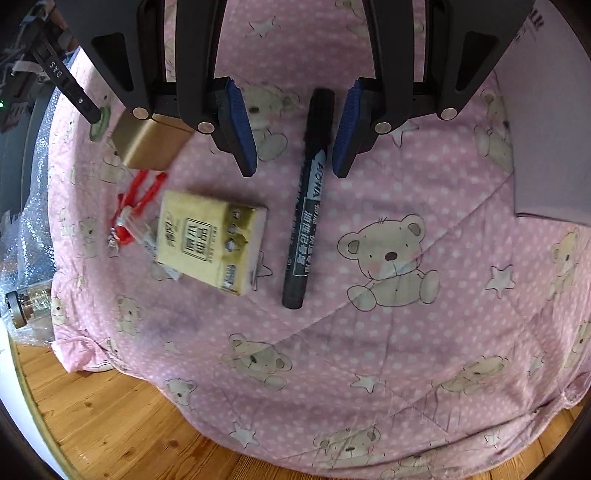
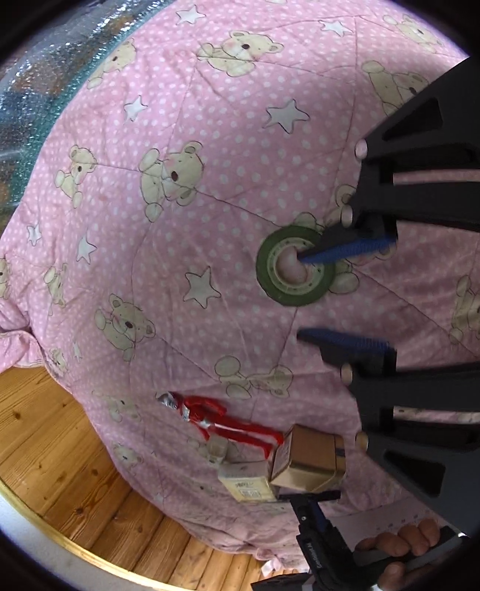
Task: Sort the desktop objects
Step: 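Close left gripper on the black marker while right gripper closes on the green tape roll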
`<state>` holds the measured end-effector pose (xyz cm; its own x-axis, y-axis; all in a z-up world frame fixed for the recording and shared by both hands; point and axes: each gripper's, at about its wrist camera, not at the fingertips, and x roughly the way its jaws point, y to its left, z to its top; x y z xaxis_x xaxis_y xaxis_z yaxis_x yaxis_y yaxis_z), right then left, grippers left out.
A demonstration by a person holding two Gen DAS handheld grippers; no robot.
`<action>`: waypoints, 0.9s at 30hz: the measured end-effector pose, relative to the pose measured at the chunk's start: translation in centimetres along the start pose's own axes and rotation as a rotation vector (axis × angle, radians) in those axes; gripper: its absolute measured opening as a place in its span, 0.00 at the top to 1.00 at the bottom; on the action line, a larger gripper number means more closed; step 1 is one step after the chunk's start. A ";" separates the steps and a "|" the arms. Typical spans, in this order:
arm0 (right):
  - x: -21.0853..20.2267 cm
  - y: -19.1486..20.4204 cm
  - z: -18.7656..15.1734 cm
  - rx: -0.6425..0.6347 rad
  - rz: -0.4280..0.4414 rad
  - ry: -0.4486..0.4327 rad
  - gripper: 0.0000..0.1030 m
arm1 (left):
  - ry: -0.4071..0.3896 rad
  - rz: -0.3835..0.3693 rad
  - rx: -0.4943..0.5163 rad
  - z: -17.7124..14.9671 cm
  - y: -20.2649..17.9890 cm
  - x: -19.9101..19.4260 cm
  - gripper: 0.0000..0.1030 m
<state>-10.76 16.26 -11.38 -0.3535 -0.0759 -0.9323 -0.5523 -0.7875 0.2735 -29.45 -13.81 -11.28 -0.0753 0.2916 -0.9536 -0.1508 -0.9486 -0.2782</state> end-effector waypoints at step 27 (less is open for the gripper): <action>-1.6 0.2 1.1 -0.054 -0.077 -0.107 0.42 | -0.066 0.042 0.062 -0.9 -1.5 0.4 0.44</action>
<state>-11.10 16.91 -9.54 -0.3912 0.0494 -0.9190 -0.5405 -0.8206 0.1860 -28.41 -12.42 -11.34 -0.1471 0.2614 -0.9540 -0.2068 -0.9513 -0.2287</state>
